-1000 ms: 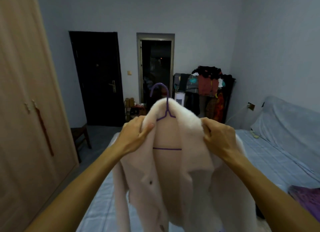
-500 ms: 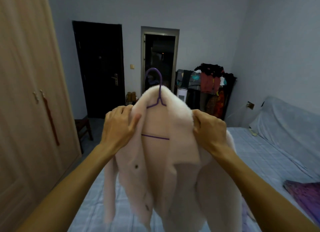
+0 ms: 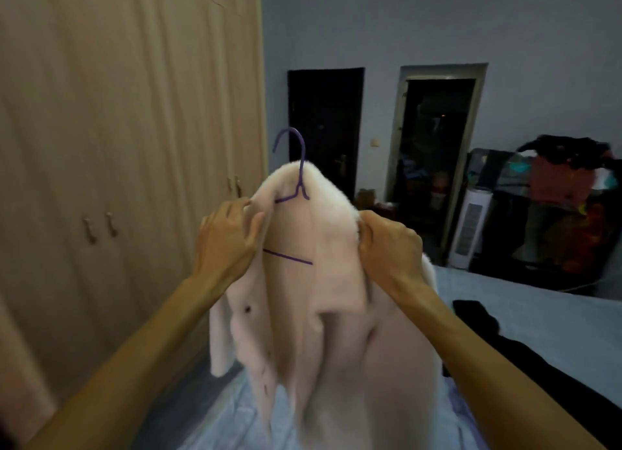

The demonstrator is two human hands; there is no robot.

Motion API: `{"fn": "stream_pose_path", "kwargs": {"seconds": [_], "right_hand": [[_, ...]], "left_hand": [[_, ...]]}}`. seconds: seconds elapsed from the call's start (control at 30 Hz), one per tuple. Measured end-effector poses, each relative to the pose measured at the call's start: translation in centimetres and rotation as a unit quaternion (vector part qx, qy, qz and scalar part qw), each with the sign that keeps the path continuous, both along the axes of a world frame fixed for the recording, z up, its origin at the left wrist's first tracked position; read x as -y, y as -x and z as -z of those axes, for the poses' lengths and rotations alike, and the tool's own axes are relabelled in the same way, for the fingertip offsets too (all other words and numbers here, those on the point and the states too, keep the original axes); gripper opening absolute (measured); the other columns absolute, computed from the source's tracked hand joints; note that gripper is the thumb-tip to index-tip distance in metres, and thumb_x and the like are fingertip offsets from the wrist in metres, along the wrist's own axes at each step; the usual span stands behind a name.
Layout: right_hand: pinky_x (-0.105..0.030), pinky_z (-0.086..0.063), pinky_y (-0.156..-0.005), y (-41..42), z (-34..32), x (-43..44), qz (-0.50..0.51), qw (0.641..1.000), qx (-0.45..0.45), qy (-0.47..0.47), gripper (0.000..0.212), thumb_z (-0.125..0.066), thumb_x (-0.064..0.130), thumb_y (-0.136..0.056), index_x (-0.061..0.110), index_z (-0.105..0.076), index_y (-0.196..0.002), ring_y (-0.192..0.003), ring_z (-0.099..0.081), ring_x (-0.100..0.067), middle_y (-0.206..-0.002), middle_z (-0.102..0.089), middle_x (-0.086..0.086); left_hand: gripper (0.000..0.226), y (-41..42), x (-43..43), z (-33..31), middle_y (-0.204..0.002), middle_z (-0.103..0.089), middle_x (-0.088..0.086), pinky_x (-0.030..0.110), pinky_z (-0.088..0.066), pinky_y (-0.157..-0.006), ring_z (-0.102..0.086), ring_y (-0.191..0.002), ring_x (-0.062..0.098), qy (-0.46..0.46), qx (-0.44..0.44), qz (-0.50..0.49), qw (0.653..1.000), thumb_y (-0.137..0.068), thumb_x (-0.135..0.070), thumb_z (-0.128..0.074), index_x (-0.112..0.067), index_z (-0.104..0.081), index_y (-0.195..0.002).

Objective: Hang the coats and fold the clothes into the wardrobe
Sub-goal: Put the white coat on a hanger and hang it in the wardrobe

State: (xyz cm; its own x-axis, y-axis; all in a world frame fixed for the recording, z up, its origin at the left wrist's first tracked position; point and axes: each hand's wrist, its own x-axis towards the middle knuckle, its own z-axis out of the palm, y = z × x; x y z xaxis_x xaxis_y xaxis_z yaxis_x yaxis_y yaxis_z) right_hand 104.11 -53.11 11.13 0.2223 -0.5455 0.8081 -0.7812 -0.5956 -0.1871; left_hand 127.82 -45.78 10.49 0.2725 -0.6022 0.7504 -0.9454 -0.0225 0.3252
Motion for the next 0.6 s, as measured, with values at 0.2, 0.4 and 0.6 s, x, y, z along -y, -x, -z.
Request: {"fn": "stream_pose_path", "kwargs": {"seconds": [0.2, 0.4, 0.6], "right_hand": [[-0.032, -0.033, -0.055, -4.8, -0.3, -3.8, -0.122, 0.992, 0.011, -0.015, 0.032, -0.032, 0.033, -0.092, 0.019, -0.058, -0.08, -0.065, -0.06, -0.036, -0.07, -0.066, -0.007], [-0.034, -0.033, -0.061, -10.6, -1.5, -8.8, -0.221, 0.975, 0.017, -0.017, 0.044, -0.025, 0.035, -0.084, 0.023, -0.065, -0.097, -0.078, -0.063, -0.036, -0.087, -0.07, -0.01], [-0.038, -0.042, -0.076, -17.3, -3.5, -14.9, -0.286, 0.956, 0.006, -0.064, 0.028, -0.043, 0.028, -0.096, 0.021, -0.066, -0.111, -0.095, -0.061, -0.038, -0.105, -0.069, -0.015]], "left_hand": [[0.05, -1.6, -8.7, -0.2, -0.116, -0.063, 0.012, 0.044, -0.043, -0.09, -0.057, -0.104, 0.033, -0.02, -0.01, -0.12, 0.993, -0.091, -0.046, -0.035, -0.011, -0.056, -0.121], [0.039, -3.9, -18.2, -1.8, -0.125, -0.058, 0.006, 0.04, -0.042, -0.093, -0.056, -0.11, 0.027, -0.016, -0.019, -0.229, 0.973, -0.096, -0.038, -0.043, -0.015, -0.052, -0.127], [0.04, -7.6, -27.6, -3.1, -0.125, -0.057, 0.003, 0.043, -0.041, -0.096, -0.055, -0.109, 0.025, -0.007, -0.016, -0.315, 0.949, -0.097, -0.041, -0.042, -0.019, -0.05, -0.129]]}}
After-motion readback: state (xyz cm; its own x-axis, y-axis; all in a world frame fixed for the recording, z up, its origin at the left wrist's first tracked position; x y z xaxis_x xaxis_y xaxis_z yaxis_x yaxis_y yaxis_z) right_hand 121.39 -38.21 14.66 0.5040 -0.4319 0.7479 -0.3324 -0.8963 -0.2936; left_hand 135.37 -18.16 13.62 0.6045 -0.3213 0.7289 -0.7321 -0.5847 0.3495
